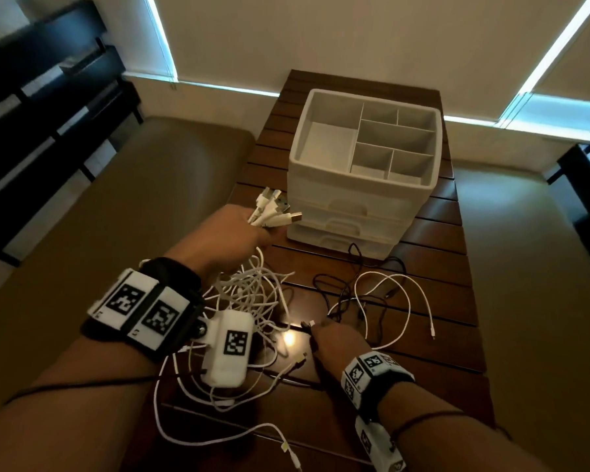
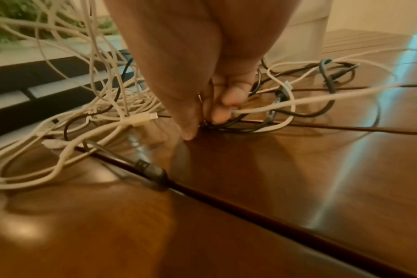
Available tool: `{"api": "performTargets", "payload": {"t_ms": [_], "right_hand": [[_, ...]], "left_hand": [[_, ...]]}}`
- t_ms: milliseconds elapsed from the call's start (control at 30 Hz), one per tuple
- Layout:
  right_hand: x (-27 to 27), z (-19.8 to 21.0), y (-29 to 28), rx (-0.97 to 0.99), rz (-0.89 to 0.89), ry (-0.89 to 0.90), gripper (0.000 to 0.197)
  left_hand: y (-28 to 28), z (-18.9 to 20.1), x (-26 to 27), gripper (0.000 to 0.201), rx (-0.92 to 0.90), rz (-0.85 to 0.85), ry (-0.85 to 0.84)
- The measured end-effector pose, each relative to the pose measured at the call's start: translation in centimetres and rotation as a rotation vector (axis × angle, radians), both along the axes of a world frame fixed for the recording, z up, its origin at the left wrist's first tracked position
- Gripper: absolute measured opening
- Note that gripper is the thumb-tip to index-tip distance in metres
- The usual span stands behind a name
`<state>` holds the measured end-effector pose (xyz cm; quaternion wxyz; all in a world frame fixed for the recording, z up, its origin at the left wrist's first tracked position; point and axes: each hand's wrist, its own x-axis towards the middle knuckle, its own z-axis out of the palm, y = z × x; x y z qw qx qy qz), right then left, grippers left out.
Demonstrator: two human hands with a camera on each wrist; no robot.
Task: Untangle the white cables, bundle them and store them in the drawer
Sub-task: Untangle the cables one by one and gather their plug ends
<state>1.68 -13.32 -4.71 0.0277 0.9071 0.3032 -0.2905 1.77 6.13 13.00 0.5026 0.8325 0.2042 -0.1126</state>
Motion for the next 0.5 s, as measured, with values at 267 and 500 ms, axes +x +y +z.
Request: {"api": "performTargets", "payload": {"t_ms": [267,500], "right_hand": [[0.1,-0.2,-0.2,-0.006,-0.172,0.024,0.023],[-0.7,0.7,-0.2,-0.023,-0.166,-0.038,0.031]], "left_hand": [[-2.4,-0.3,0.3,0.022,-0.038,-0.032,0.0],[-2.6,-0.2,0.0,0.024,-0.025,-0.042,-0.021]]}}
